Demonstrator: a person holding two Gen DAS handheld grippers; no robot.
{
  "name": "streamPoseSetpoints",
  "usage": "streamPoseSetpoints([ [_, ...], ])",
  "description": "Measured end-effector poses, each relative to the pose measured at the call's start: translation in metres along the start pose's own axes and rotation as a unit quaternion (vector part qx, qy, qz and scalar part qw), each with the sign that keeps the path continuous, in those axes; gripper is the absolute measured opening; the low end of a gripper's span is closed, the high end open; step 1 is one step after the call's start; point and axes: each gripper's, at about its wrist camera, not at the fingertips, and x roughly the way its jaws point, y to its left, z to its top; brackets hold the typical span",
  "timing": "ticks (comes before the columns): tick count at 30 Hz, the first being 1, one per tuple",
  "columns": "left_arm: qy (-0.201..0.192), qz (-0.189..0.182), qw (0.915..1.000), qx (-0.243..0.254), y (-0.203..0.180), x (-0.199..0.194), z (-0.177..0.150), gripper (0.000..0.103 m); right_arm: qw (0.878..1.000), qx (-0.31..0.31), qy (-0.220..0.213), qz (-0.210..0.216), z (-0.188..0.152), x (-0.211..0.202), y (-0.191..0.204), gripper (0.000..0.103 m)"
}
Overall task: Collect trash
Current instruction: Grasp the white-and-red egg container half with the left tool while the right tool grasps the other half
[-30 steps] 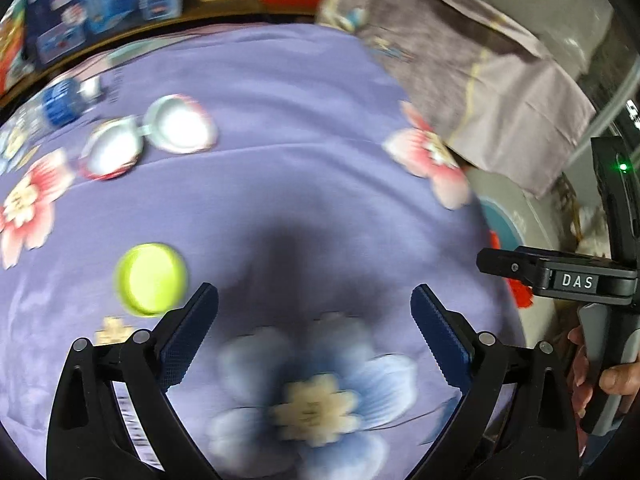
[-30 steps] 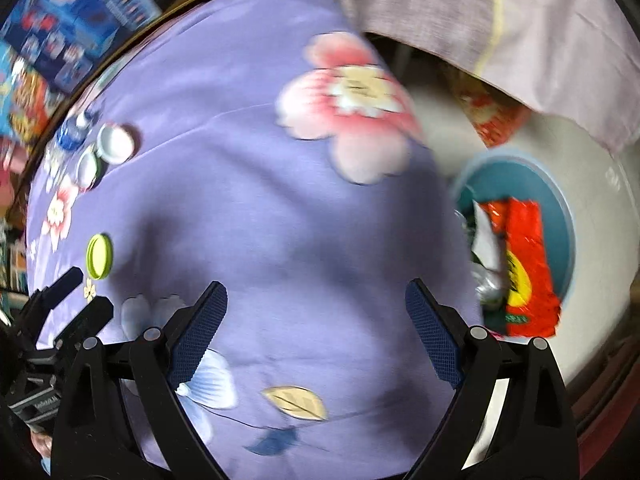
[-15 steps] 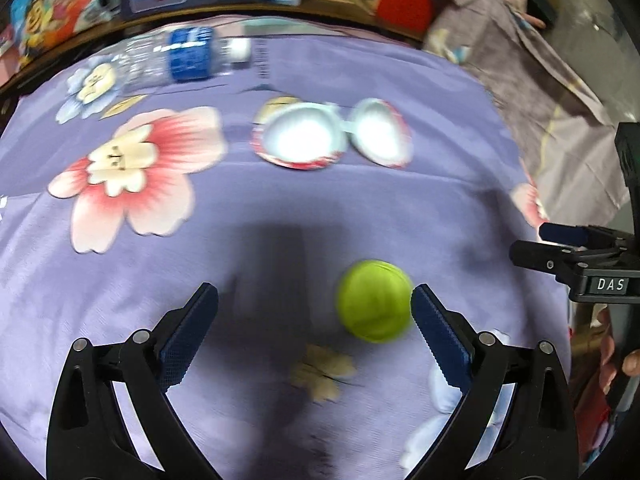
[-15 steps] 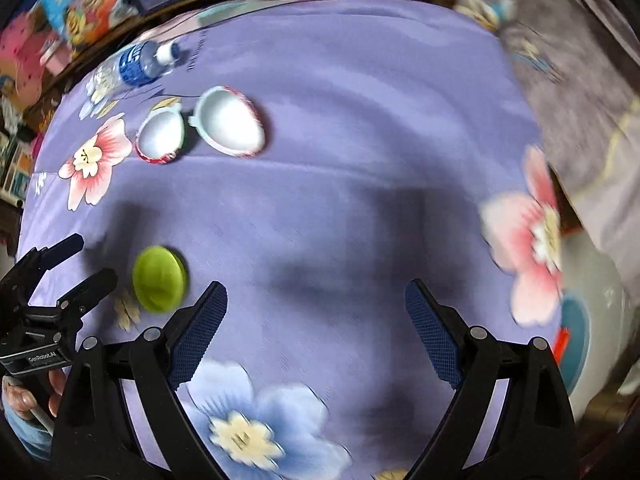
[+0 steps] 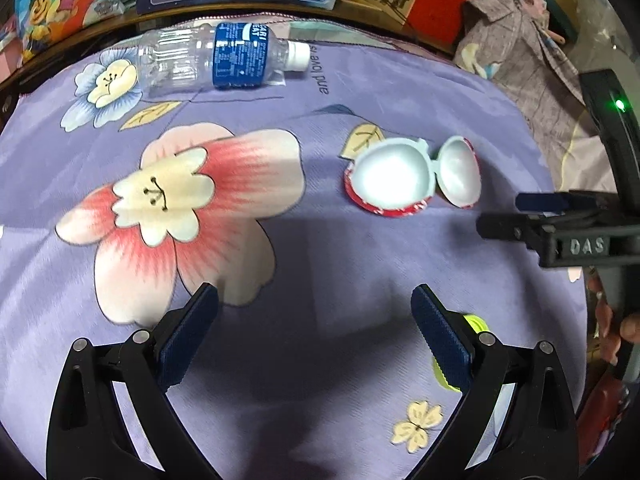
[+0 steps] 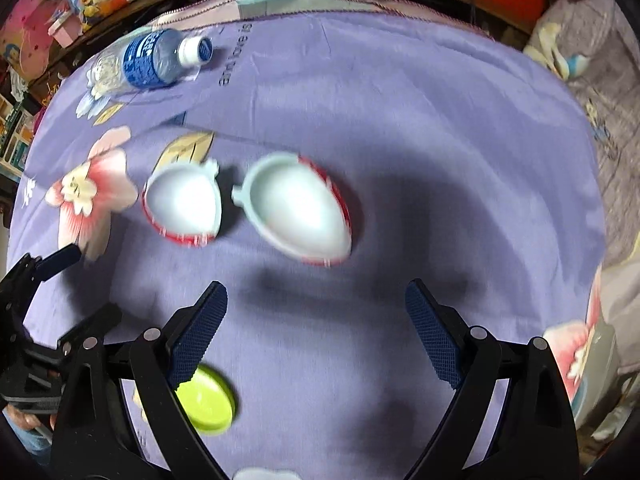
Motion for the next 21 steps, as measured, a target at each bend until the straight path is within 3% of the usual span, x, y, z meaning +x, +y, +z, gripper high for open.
streamPoseSetpoints([
  [5, -0.003, -0.002, 1.0000, 0.009, 0.001, 0.005, 0.005, 0.097, 1.000, -0.019, -0.016, -0.017, 0.014, 0.014, 0.010, 0.087],
  [7, -0.003, -0.002, 0.9999, 0.015, -0.001, 0.007, 0.007, 0.097, 0.999, -0.023, -0.023, -0.023, 0.018, 0.017, 0.011, 0.081],
  [8, -0.003, -0.001, 0.9998, 0.019, -0.002, 0.009, 0.009, 0.097, 0.999, -0.023, -0.025, -0.025, 0.020, 0.019, 0.011, 0.070],
  [9, -0.002, -0.001, 0.9997, 0.022, -0.002, 0.010, 0.009, 0.097, 0.999, -0.020, -0.023, -0.024, 0.021, 0.022, 0.010, 0.050],
  [10, -0.002, -0.001, 0.9997, 0.025, -0.004, 0.011, 0.011, 0.097, 0.999, -0.017, -0.020, -0.025, 0.022, 0.025, 0.009, 0.040],
  [15, -0.004, -0.003, 0.9988, 0.048, -0.015, 0.019, 0.022, 0.097, 1.000, 0.004, -0.020, -0.020, 0.022, 0.022, -0.002, 0.016],
  [21, -0.010, 0.003, 0.9946, 0.103, -0.043, 0.033, 0.039, 0.097, 1.000, 0.019, 0.002, 0.007, 0.020, 0.021, -0.020, 0.015],
])
